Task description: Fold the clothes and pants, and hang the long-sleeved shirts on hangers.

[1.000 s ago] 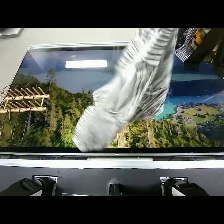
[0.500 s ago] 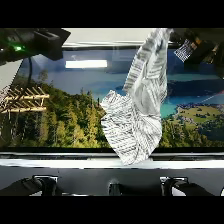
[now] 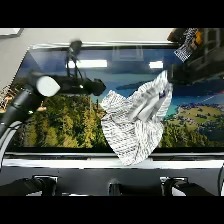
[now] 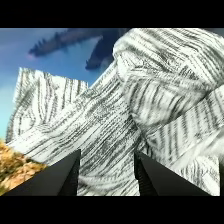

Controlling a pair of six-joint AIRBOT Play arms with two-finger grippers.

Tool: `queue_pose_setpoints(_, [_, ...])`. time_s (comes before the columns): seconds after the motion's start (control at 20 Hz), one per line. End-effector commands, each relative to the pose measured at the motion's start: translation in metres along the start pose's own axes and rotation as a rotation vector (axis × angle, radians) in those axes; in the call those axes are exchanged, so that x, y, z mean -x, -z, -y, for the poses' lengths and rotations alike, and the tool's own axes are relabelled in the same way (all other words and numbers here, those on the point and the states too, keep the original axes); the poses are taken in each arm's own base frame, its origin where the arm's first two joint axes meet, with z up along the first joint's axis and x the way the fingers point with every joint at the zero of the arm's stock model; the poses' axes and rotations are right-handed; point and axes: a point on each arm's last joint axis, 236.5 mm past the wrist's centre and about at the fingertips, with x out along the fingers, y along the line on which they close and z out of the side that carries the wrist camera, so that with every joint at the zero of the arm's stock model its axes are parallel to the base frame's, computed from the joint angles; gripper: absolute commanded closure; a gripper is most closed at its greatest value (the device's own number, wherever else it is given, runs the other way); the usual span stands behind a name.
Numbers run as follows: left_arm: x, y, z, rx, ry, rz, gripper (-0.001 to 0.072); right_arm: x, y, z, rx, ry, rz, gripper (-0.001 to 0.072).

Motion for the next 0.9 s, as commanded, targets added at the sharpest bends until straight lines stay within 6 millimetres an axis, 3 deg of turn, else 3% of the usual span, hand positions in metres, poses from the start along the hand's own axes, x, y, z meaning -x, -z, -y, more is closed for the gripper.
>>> queue_pose_setpoints(0.0, [-0.052,0.042,-0.015,0.046,0.019,-0.048,0.0306,-0.051,0.020,0.022,-0.018,0.057,-0.071,0.0681])
queue_pose_setpoints(0.15, [-0.084,0.081,-0.010,-0.137,0.031,-0.137,0.0307,-0.089,0.025,0.030,-0.086,0.071,-0.072,0.0681])
queue_pose_setpoints(0.3, [-0.098,0.104,0.005,-0.276,0.064,-0.184,0.0306,-0.110,0.031,0.034,-0.107,0.075,-0.092,0.0681])
queue_pose_setpoints(0.5, [-0.098,0.120,0.009,-0.290,0.076,-0.235,0.0306,-0.114,0.023,0.042,-0.109,0.103,-0.059,0.0681])
queue_pose_setpoints(0.75, [-0.098,0.174,0.009,-0.395,0.107,-0.367,0.0305,-0.114,0.023,0.042,-0.124,0.102,-0.056,0.0681])
queue_pose_setpoints(0.85, [-0.105,0.180,0.017,-0.446,0.116,-0.343,0.0306,-0.114,0.023,0.041,-0.132,0.100,-0.055,0.0681])
